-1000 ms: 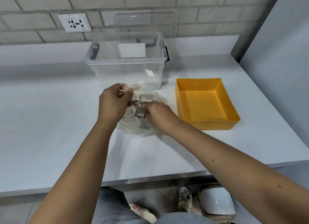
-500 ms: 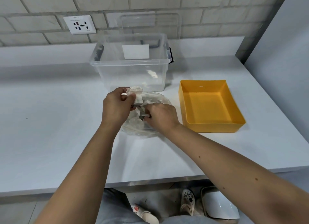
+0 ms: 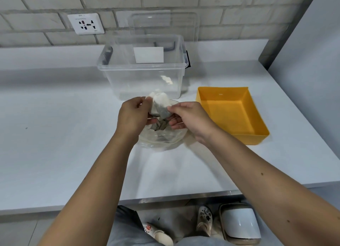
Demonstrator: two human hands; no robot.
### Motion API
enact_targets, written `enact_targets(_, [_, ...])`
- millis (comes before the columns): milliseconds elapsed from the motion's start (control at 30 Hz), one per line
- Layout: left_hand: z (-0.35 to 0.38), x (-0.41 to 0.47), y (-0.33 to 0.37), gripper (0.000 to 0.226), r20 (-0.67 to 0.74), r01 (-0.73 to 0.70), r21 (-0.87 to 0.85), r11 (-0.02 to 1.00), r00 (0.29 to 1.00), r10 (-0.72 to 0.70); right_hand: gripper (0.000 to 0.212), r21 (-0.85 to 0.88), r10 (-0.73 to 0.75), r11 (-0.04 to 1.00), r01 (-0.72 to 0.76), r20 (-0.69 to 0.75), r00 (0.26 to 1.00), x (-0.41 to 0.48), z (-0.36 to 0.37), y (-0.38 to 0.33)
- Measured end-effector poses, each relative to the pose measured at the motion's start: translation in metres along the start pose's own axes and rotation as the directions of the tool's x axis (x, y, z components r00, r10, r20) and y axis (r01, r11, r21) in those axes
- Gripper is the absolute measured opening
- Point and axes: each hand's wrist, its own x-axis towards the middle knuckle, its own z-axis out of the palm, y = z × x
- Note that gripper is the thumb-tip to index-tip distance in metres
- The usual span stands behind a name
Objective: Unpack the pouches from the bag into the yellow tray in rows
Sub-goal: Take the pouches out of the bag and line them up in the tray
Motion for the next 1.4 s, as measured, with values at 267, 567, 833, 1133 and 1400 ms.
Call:
enact_targets(267, [-0.001, 0.003, -0.007, 0.01, 0.047, -0.017, -0.018, 1.0, 0.999, 0.018, 0.025, -0.072, -0.036, 0.997, 0.035, -0.019, 0.999, 0.015, 0.011, 0.003])
enact_targets(567, [-0.013, 0.022, -0.007, 0.01, -0.09, -0.103, 0.039, 0.994, 0.99, 0.106, 0.017, -0.9, -0.373, 0.199, 0.389, 0.298, 0.879, 0.039, 0.022, 0.029])
enact_targets(833, [-0.012, 0.024, -0.011, 0.011, -0.085, -0.081, 0.063, 0.995, 0.993, 0.086, 0.014, -0.938, -0.37, 0.07, 0.338, 0.29, 0.883, 0.048, 0.029, 0.028])
enact_targets(1133, [-0.017, 0.022, -0.007, 0.008, -0.11, -0.065, 0.071, 0.995, 0.991, 0.073, 0.008, -0.552, -0.38, 0.764, 0.333, 0.03, 0.924, 0.023, -0.007, 0.015])
enact_targets(1400, [-0.003, 0.007, 0.005, 0.023, 0.157, 0.043, -0.013, 0.999, 0.987, -0.04, 0.01, -0.082, -0.194, 0.976, 0.202, 0.095, 0.976, 0.016, -0.013, -0.012])
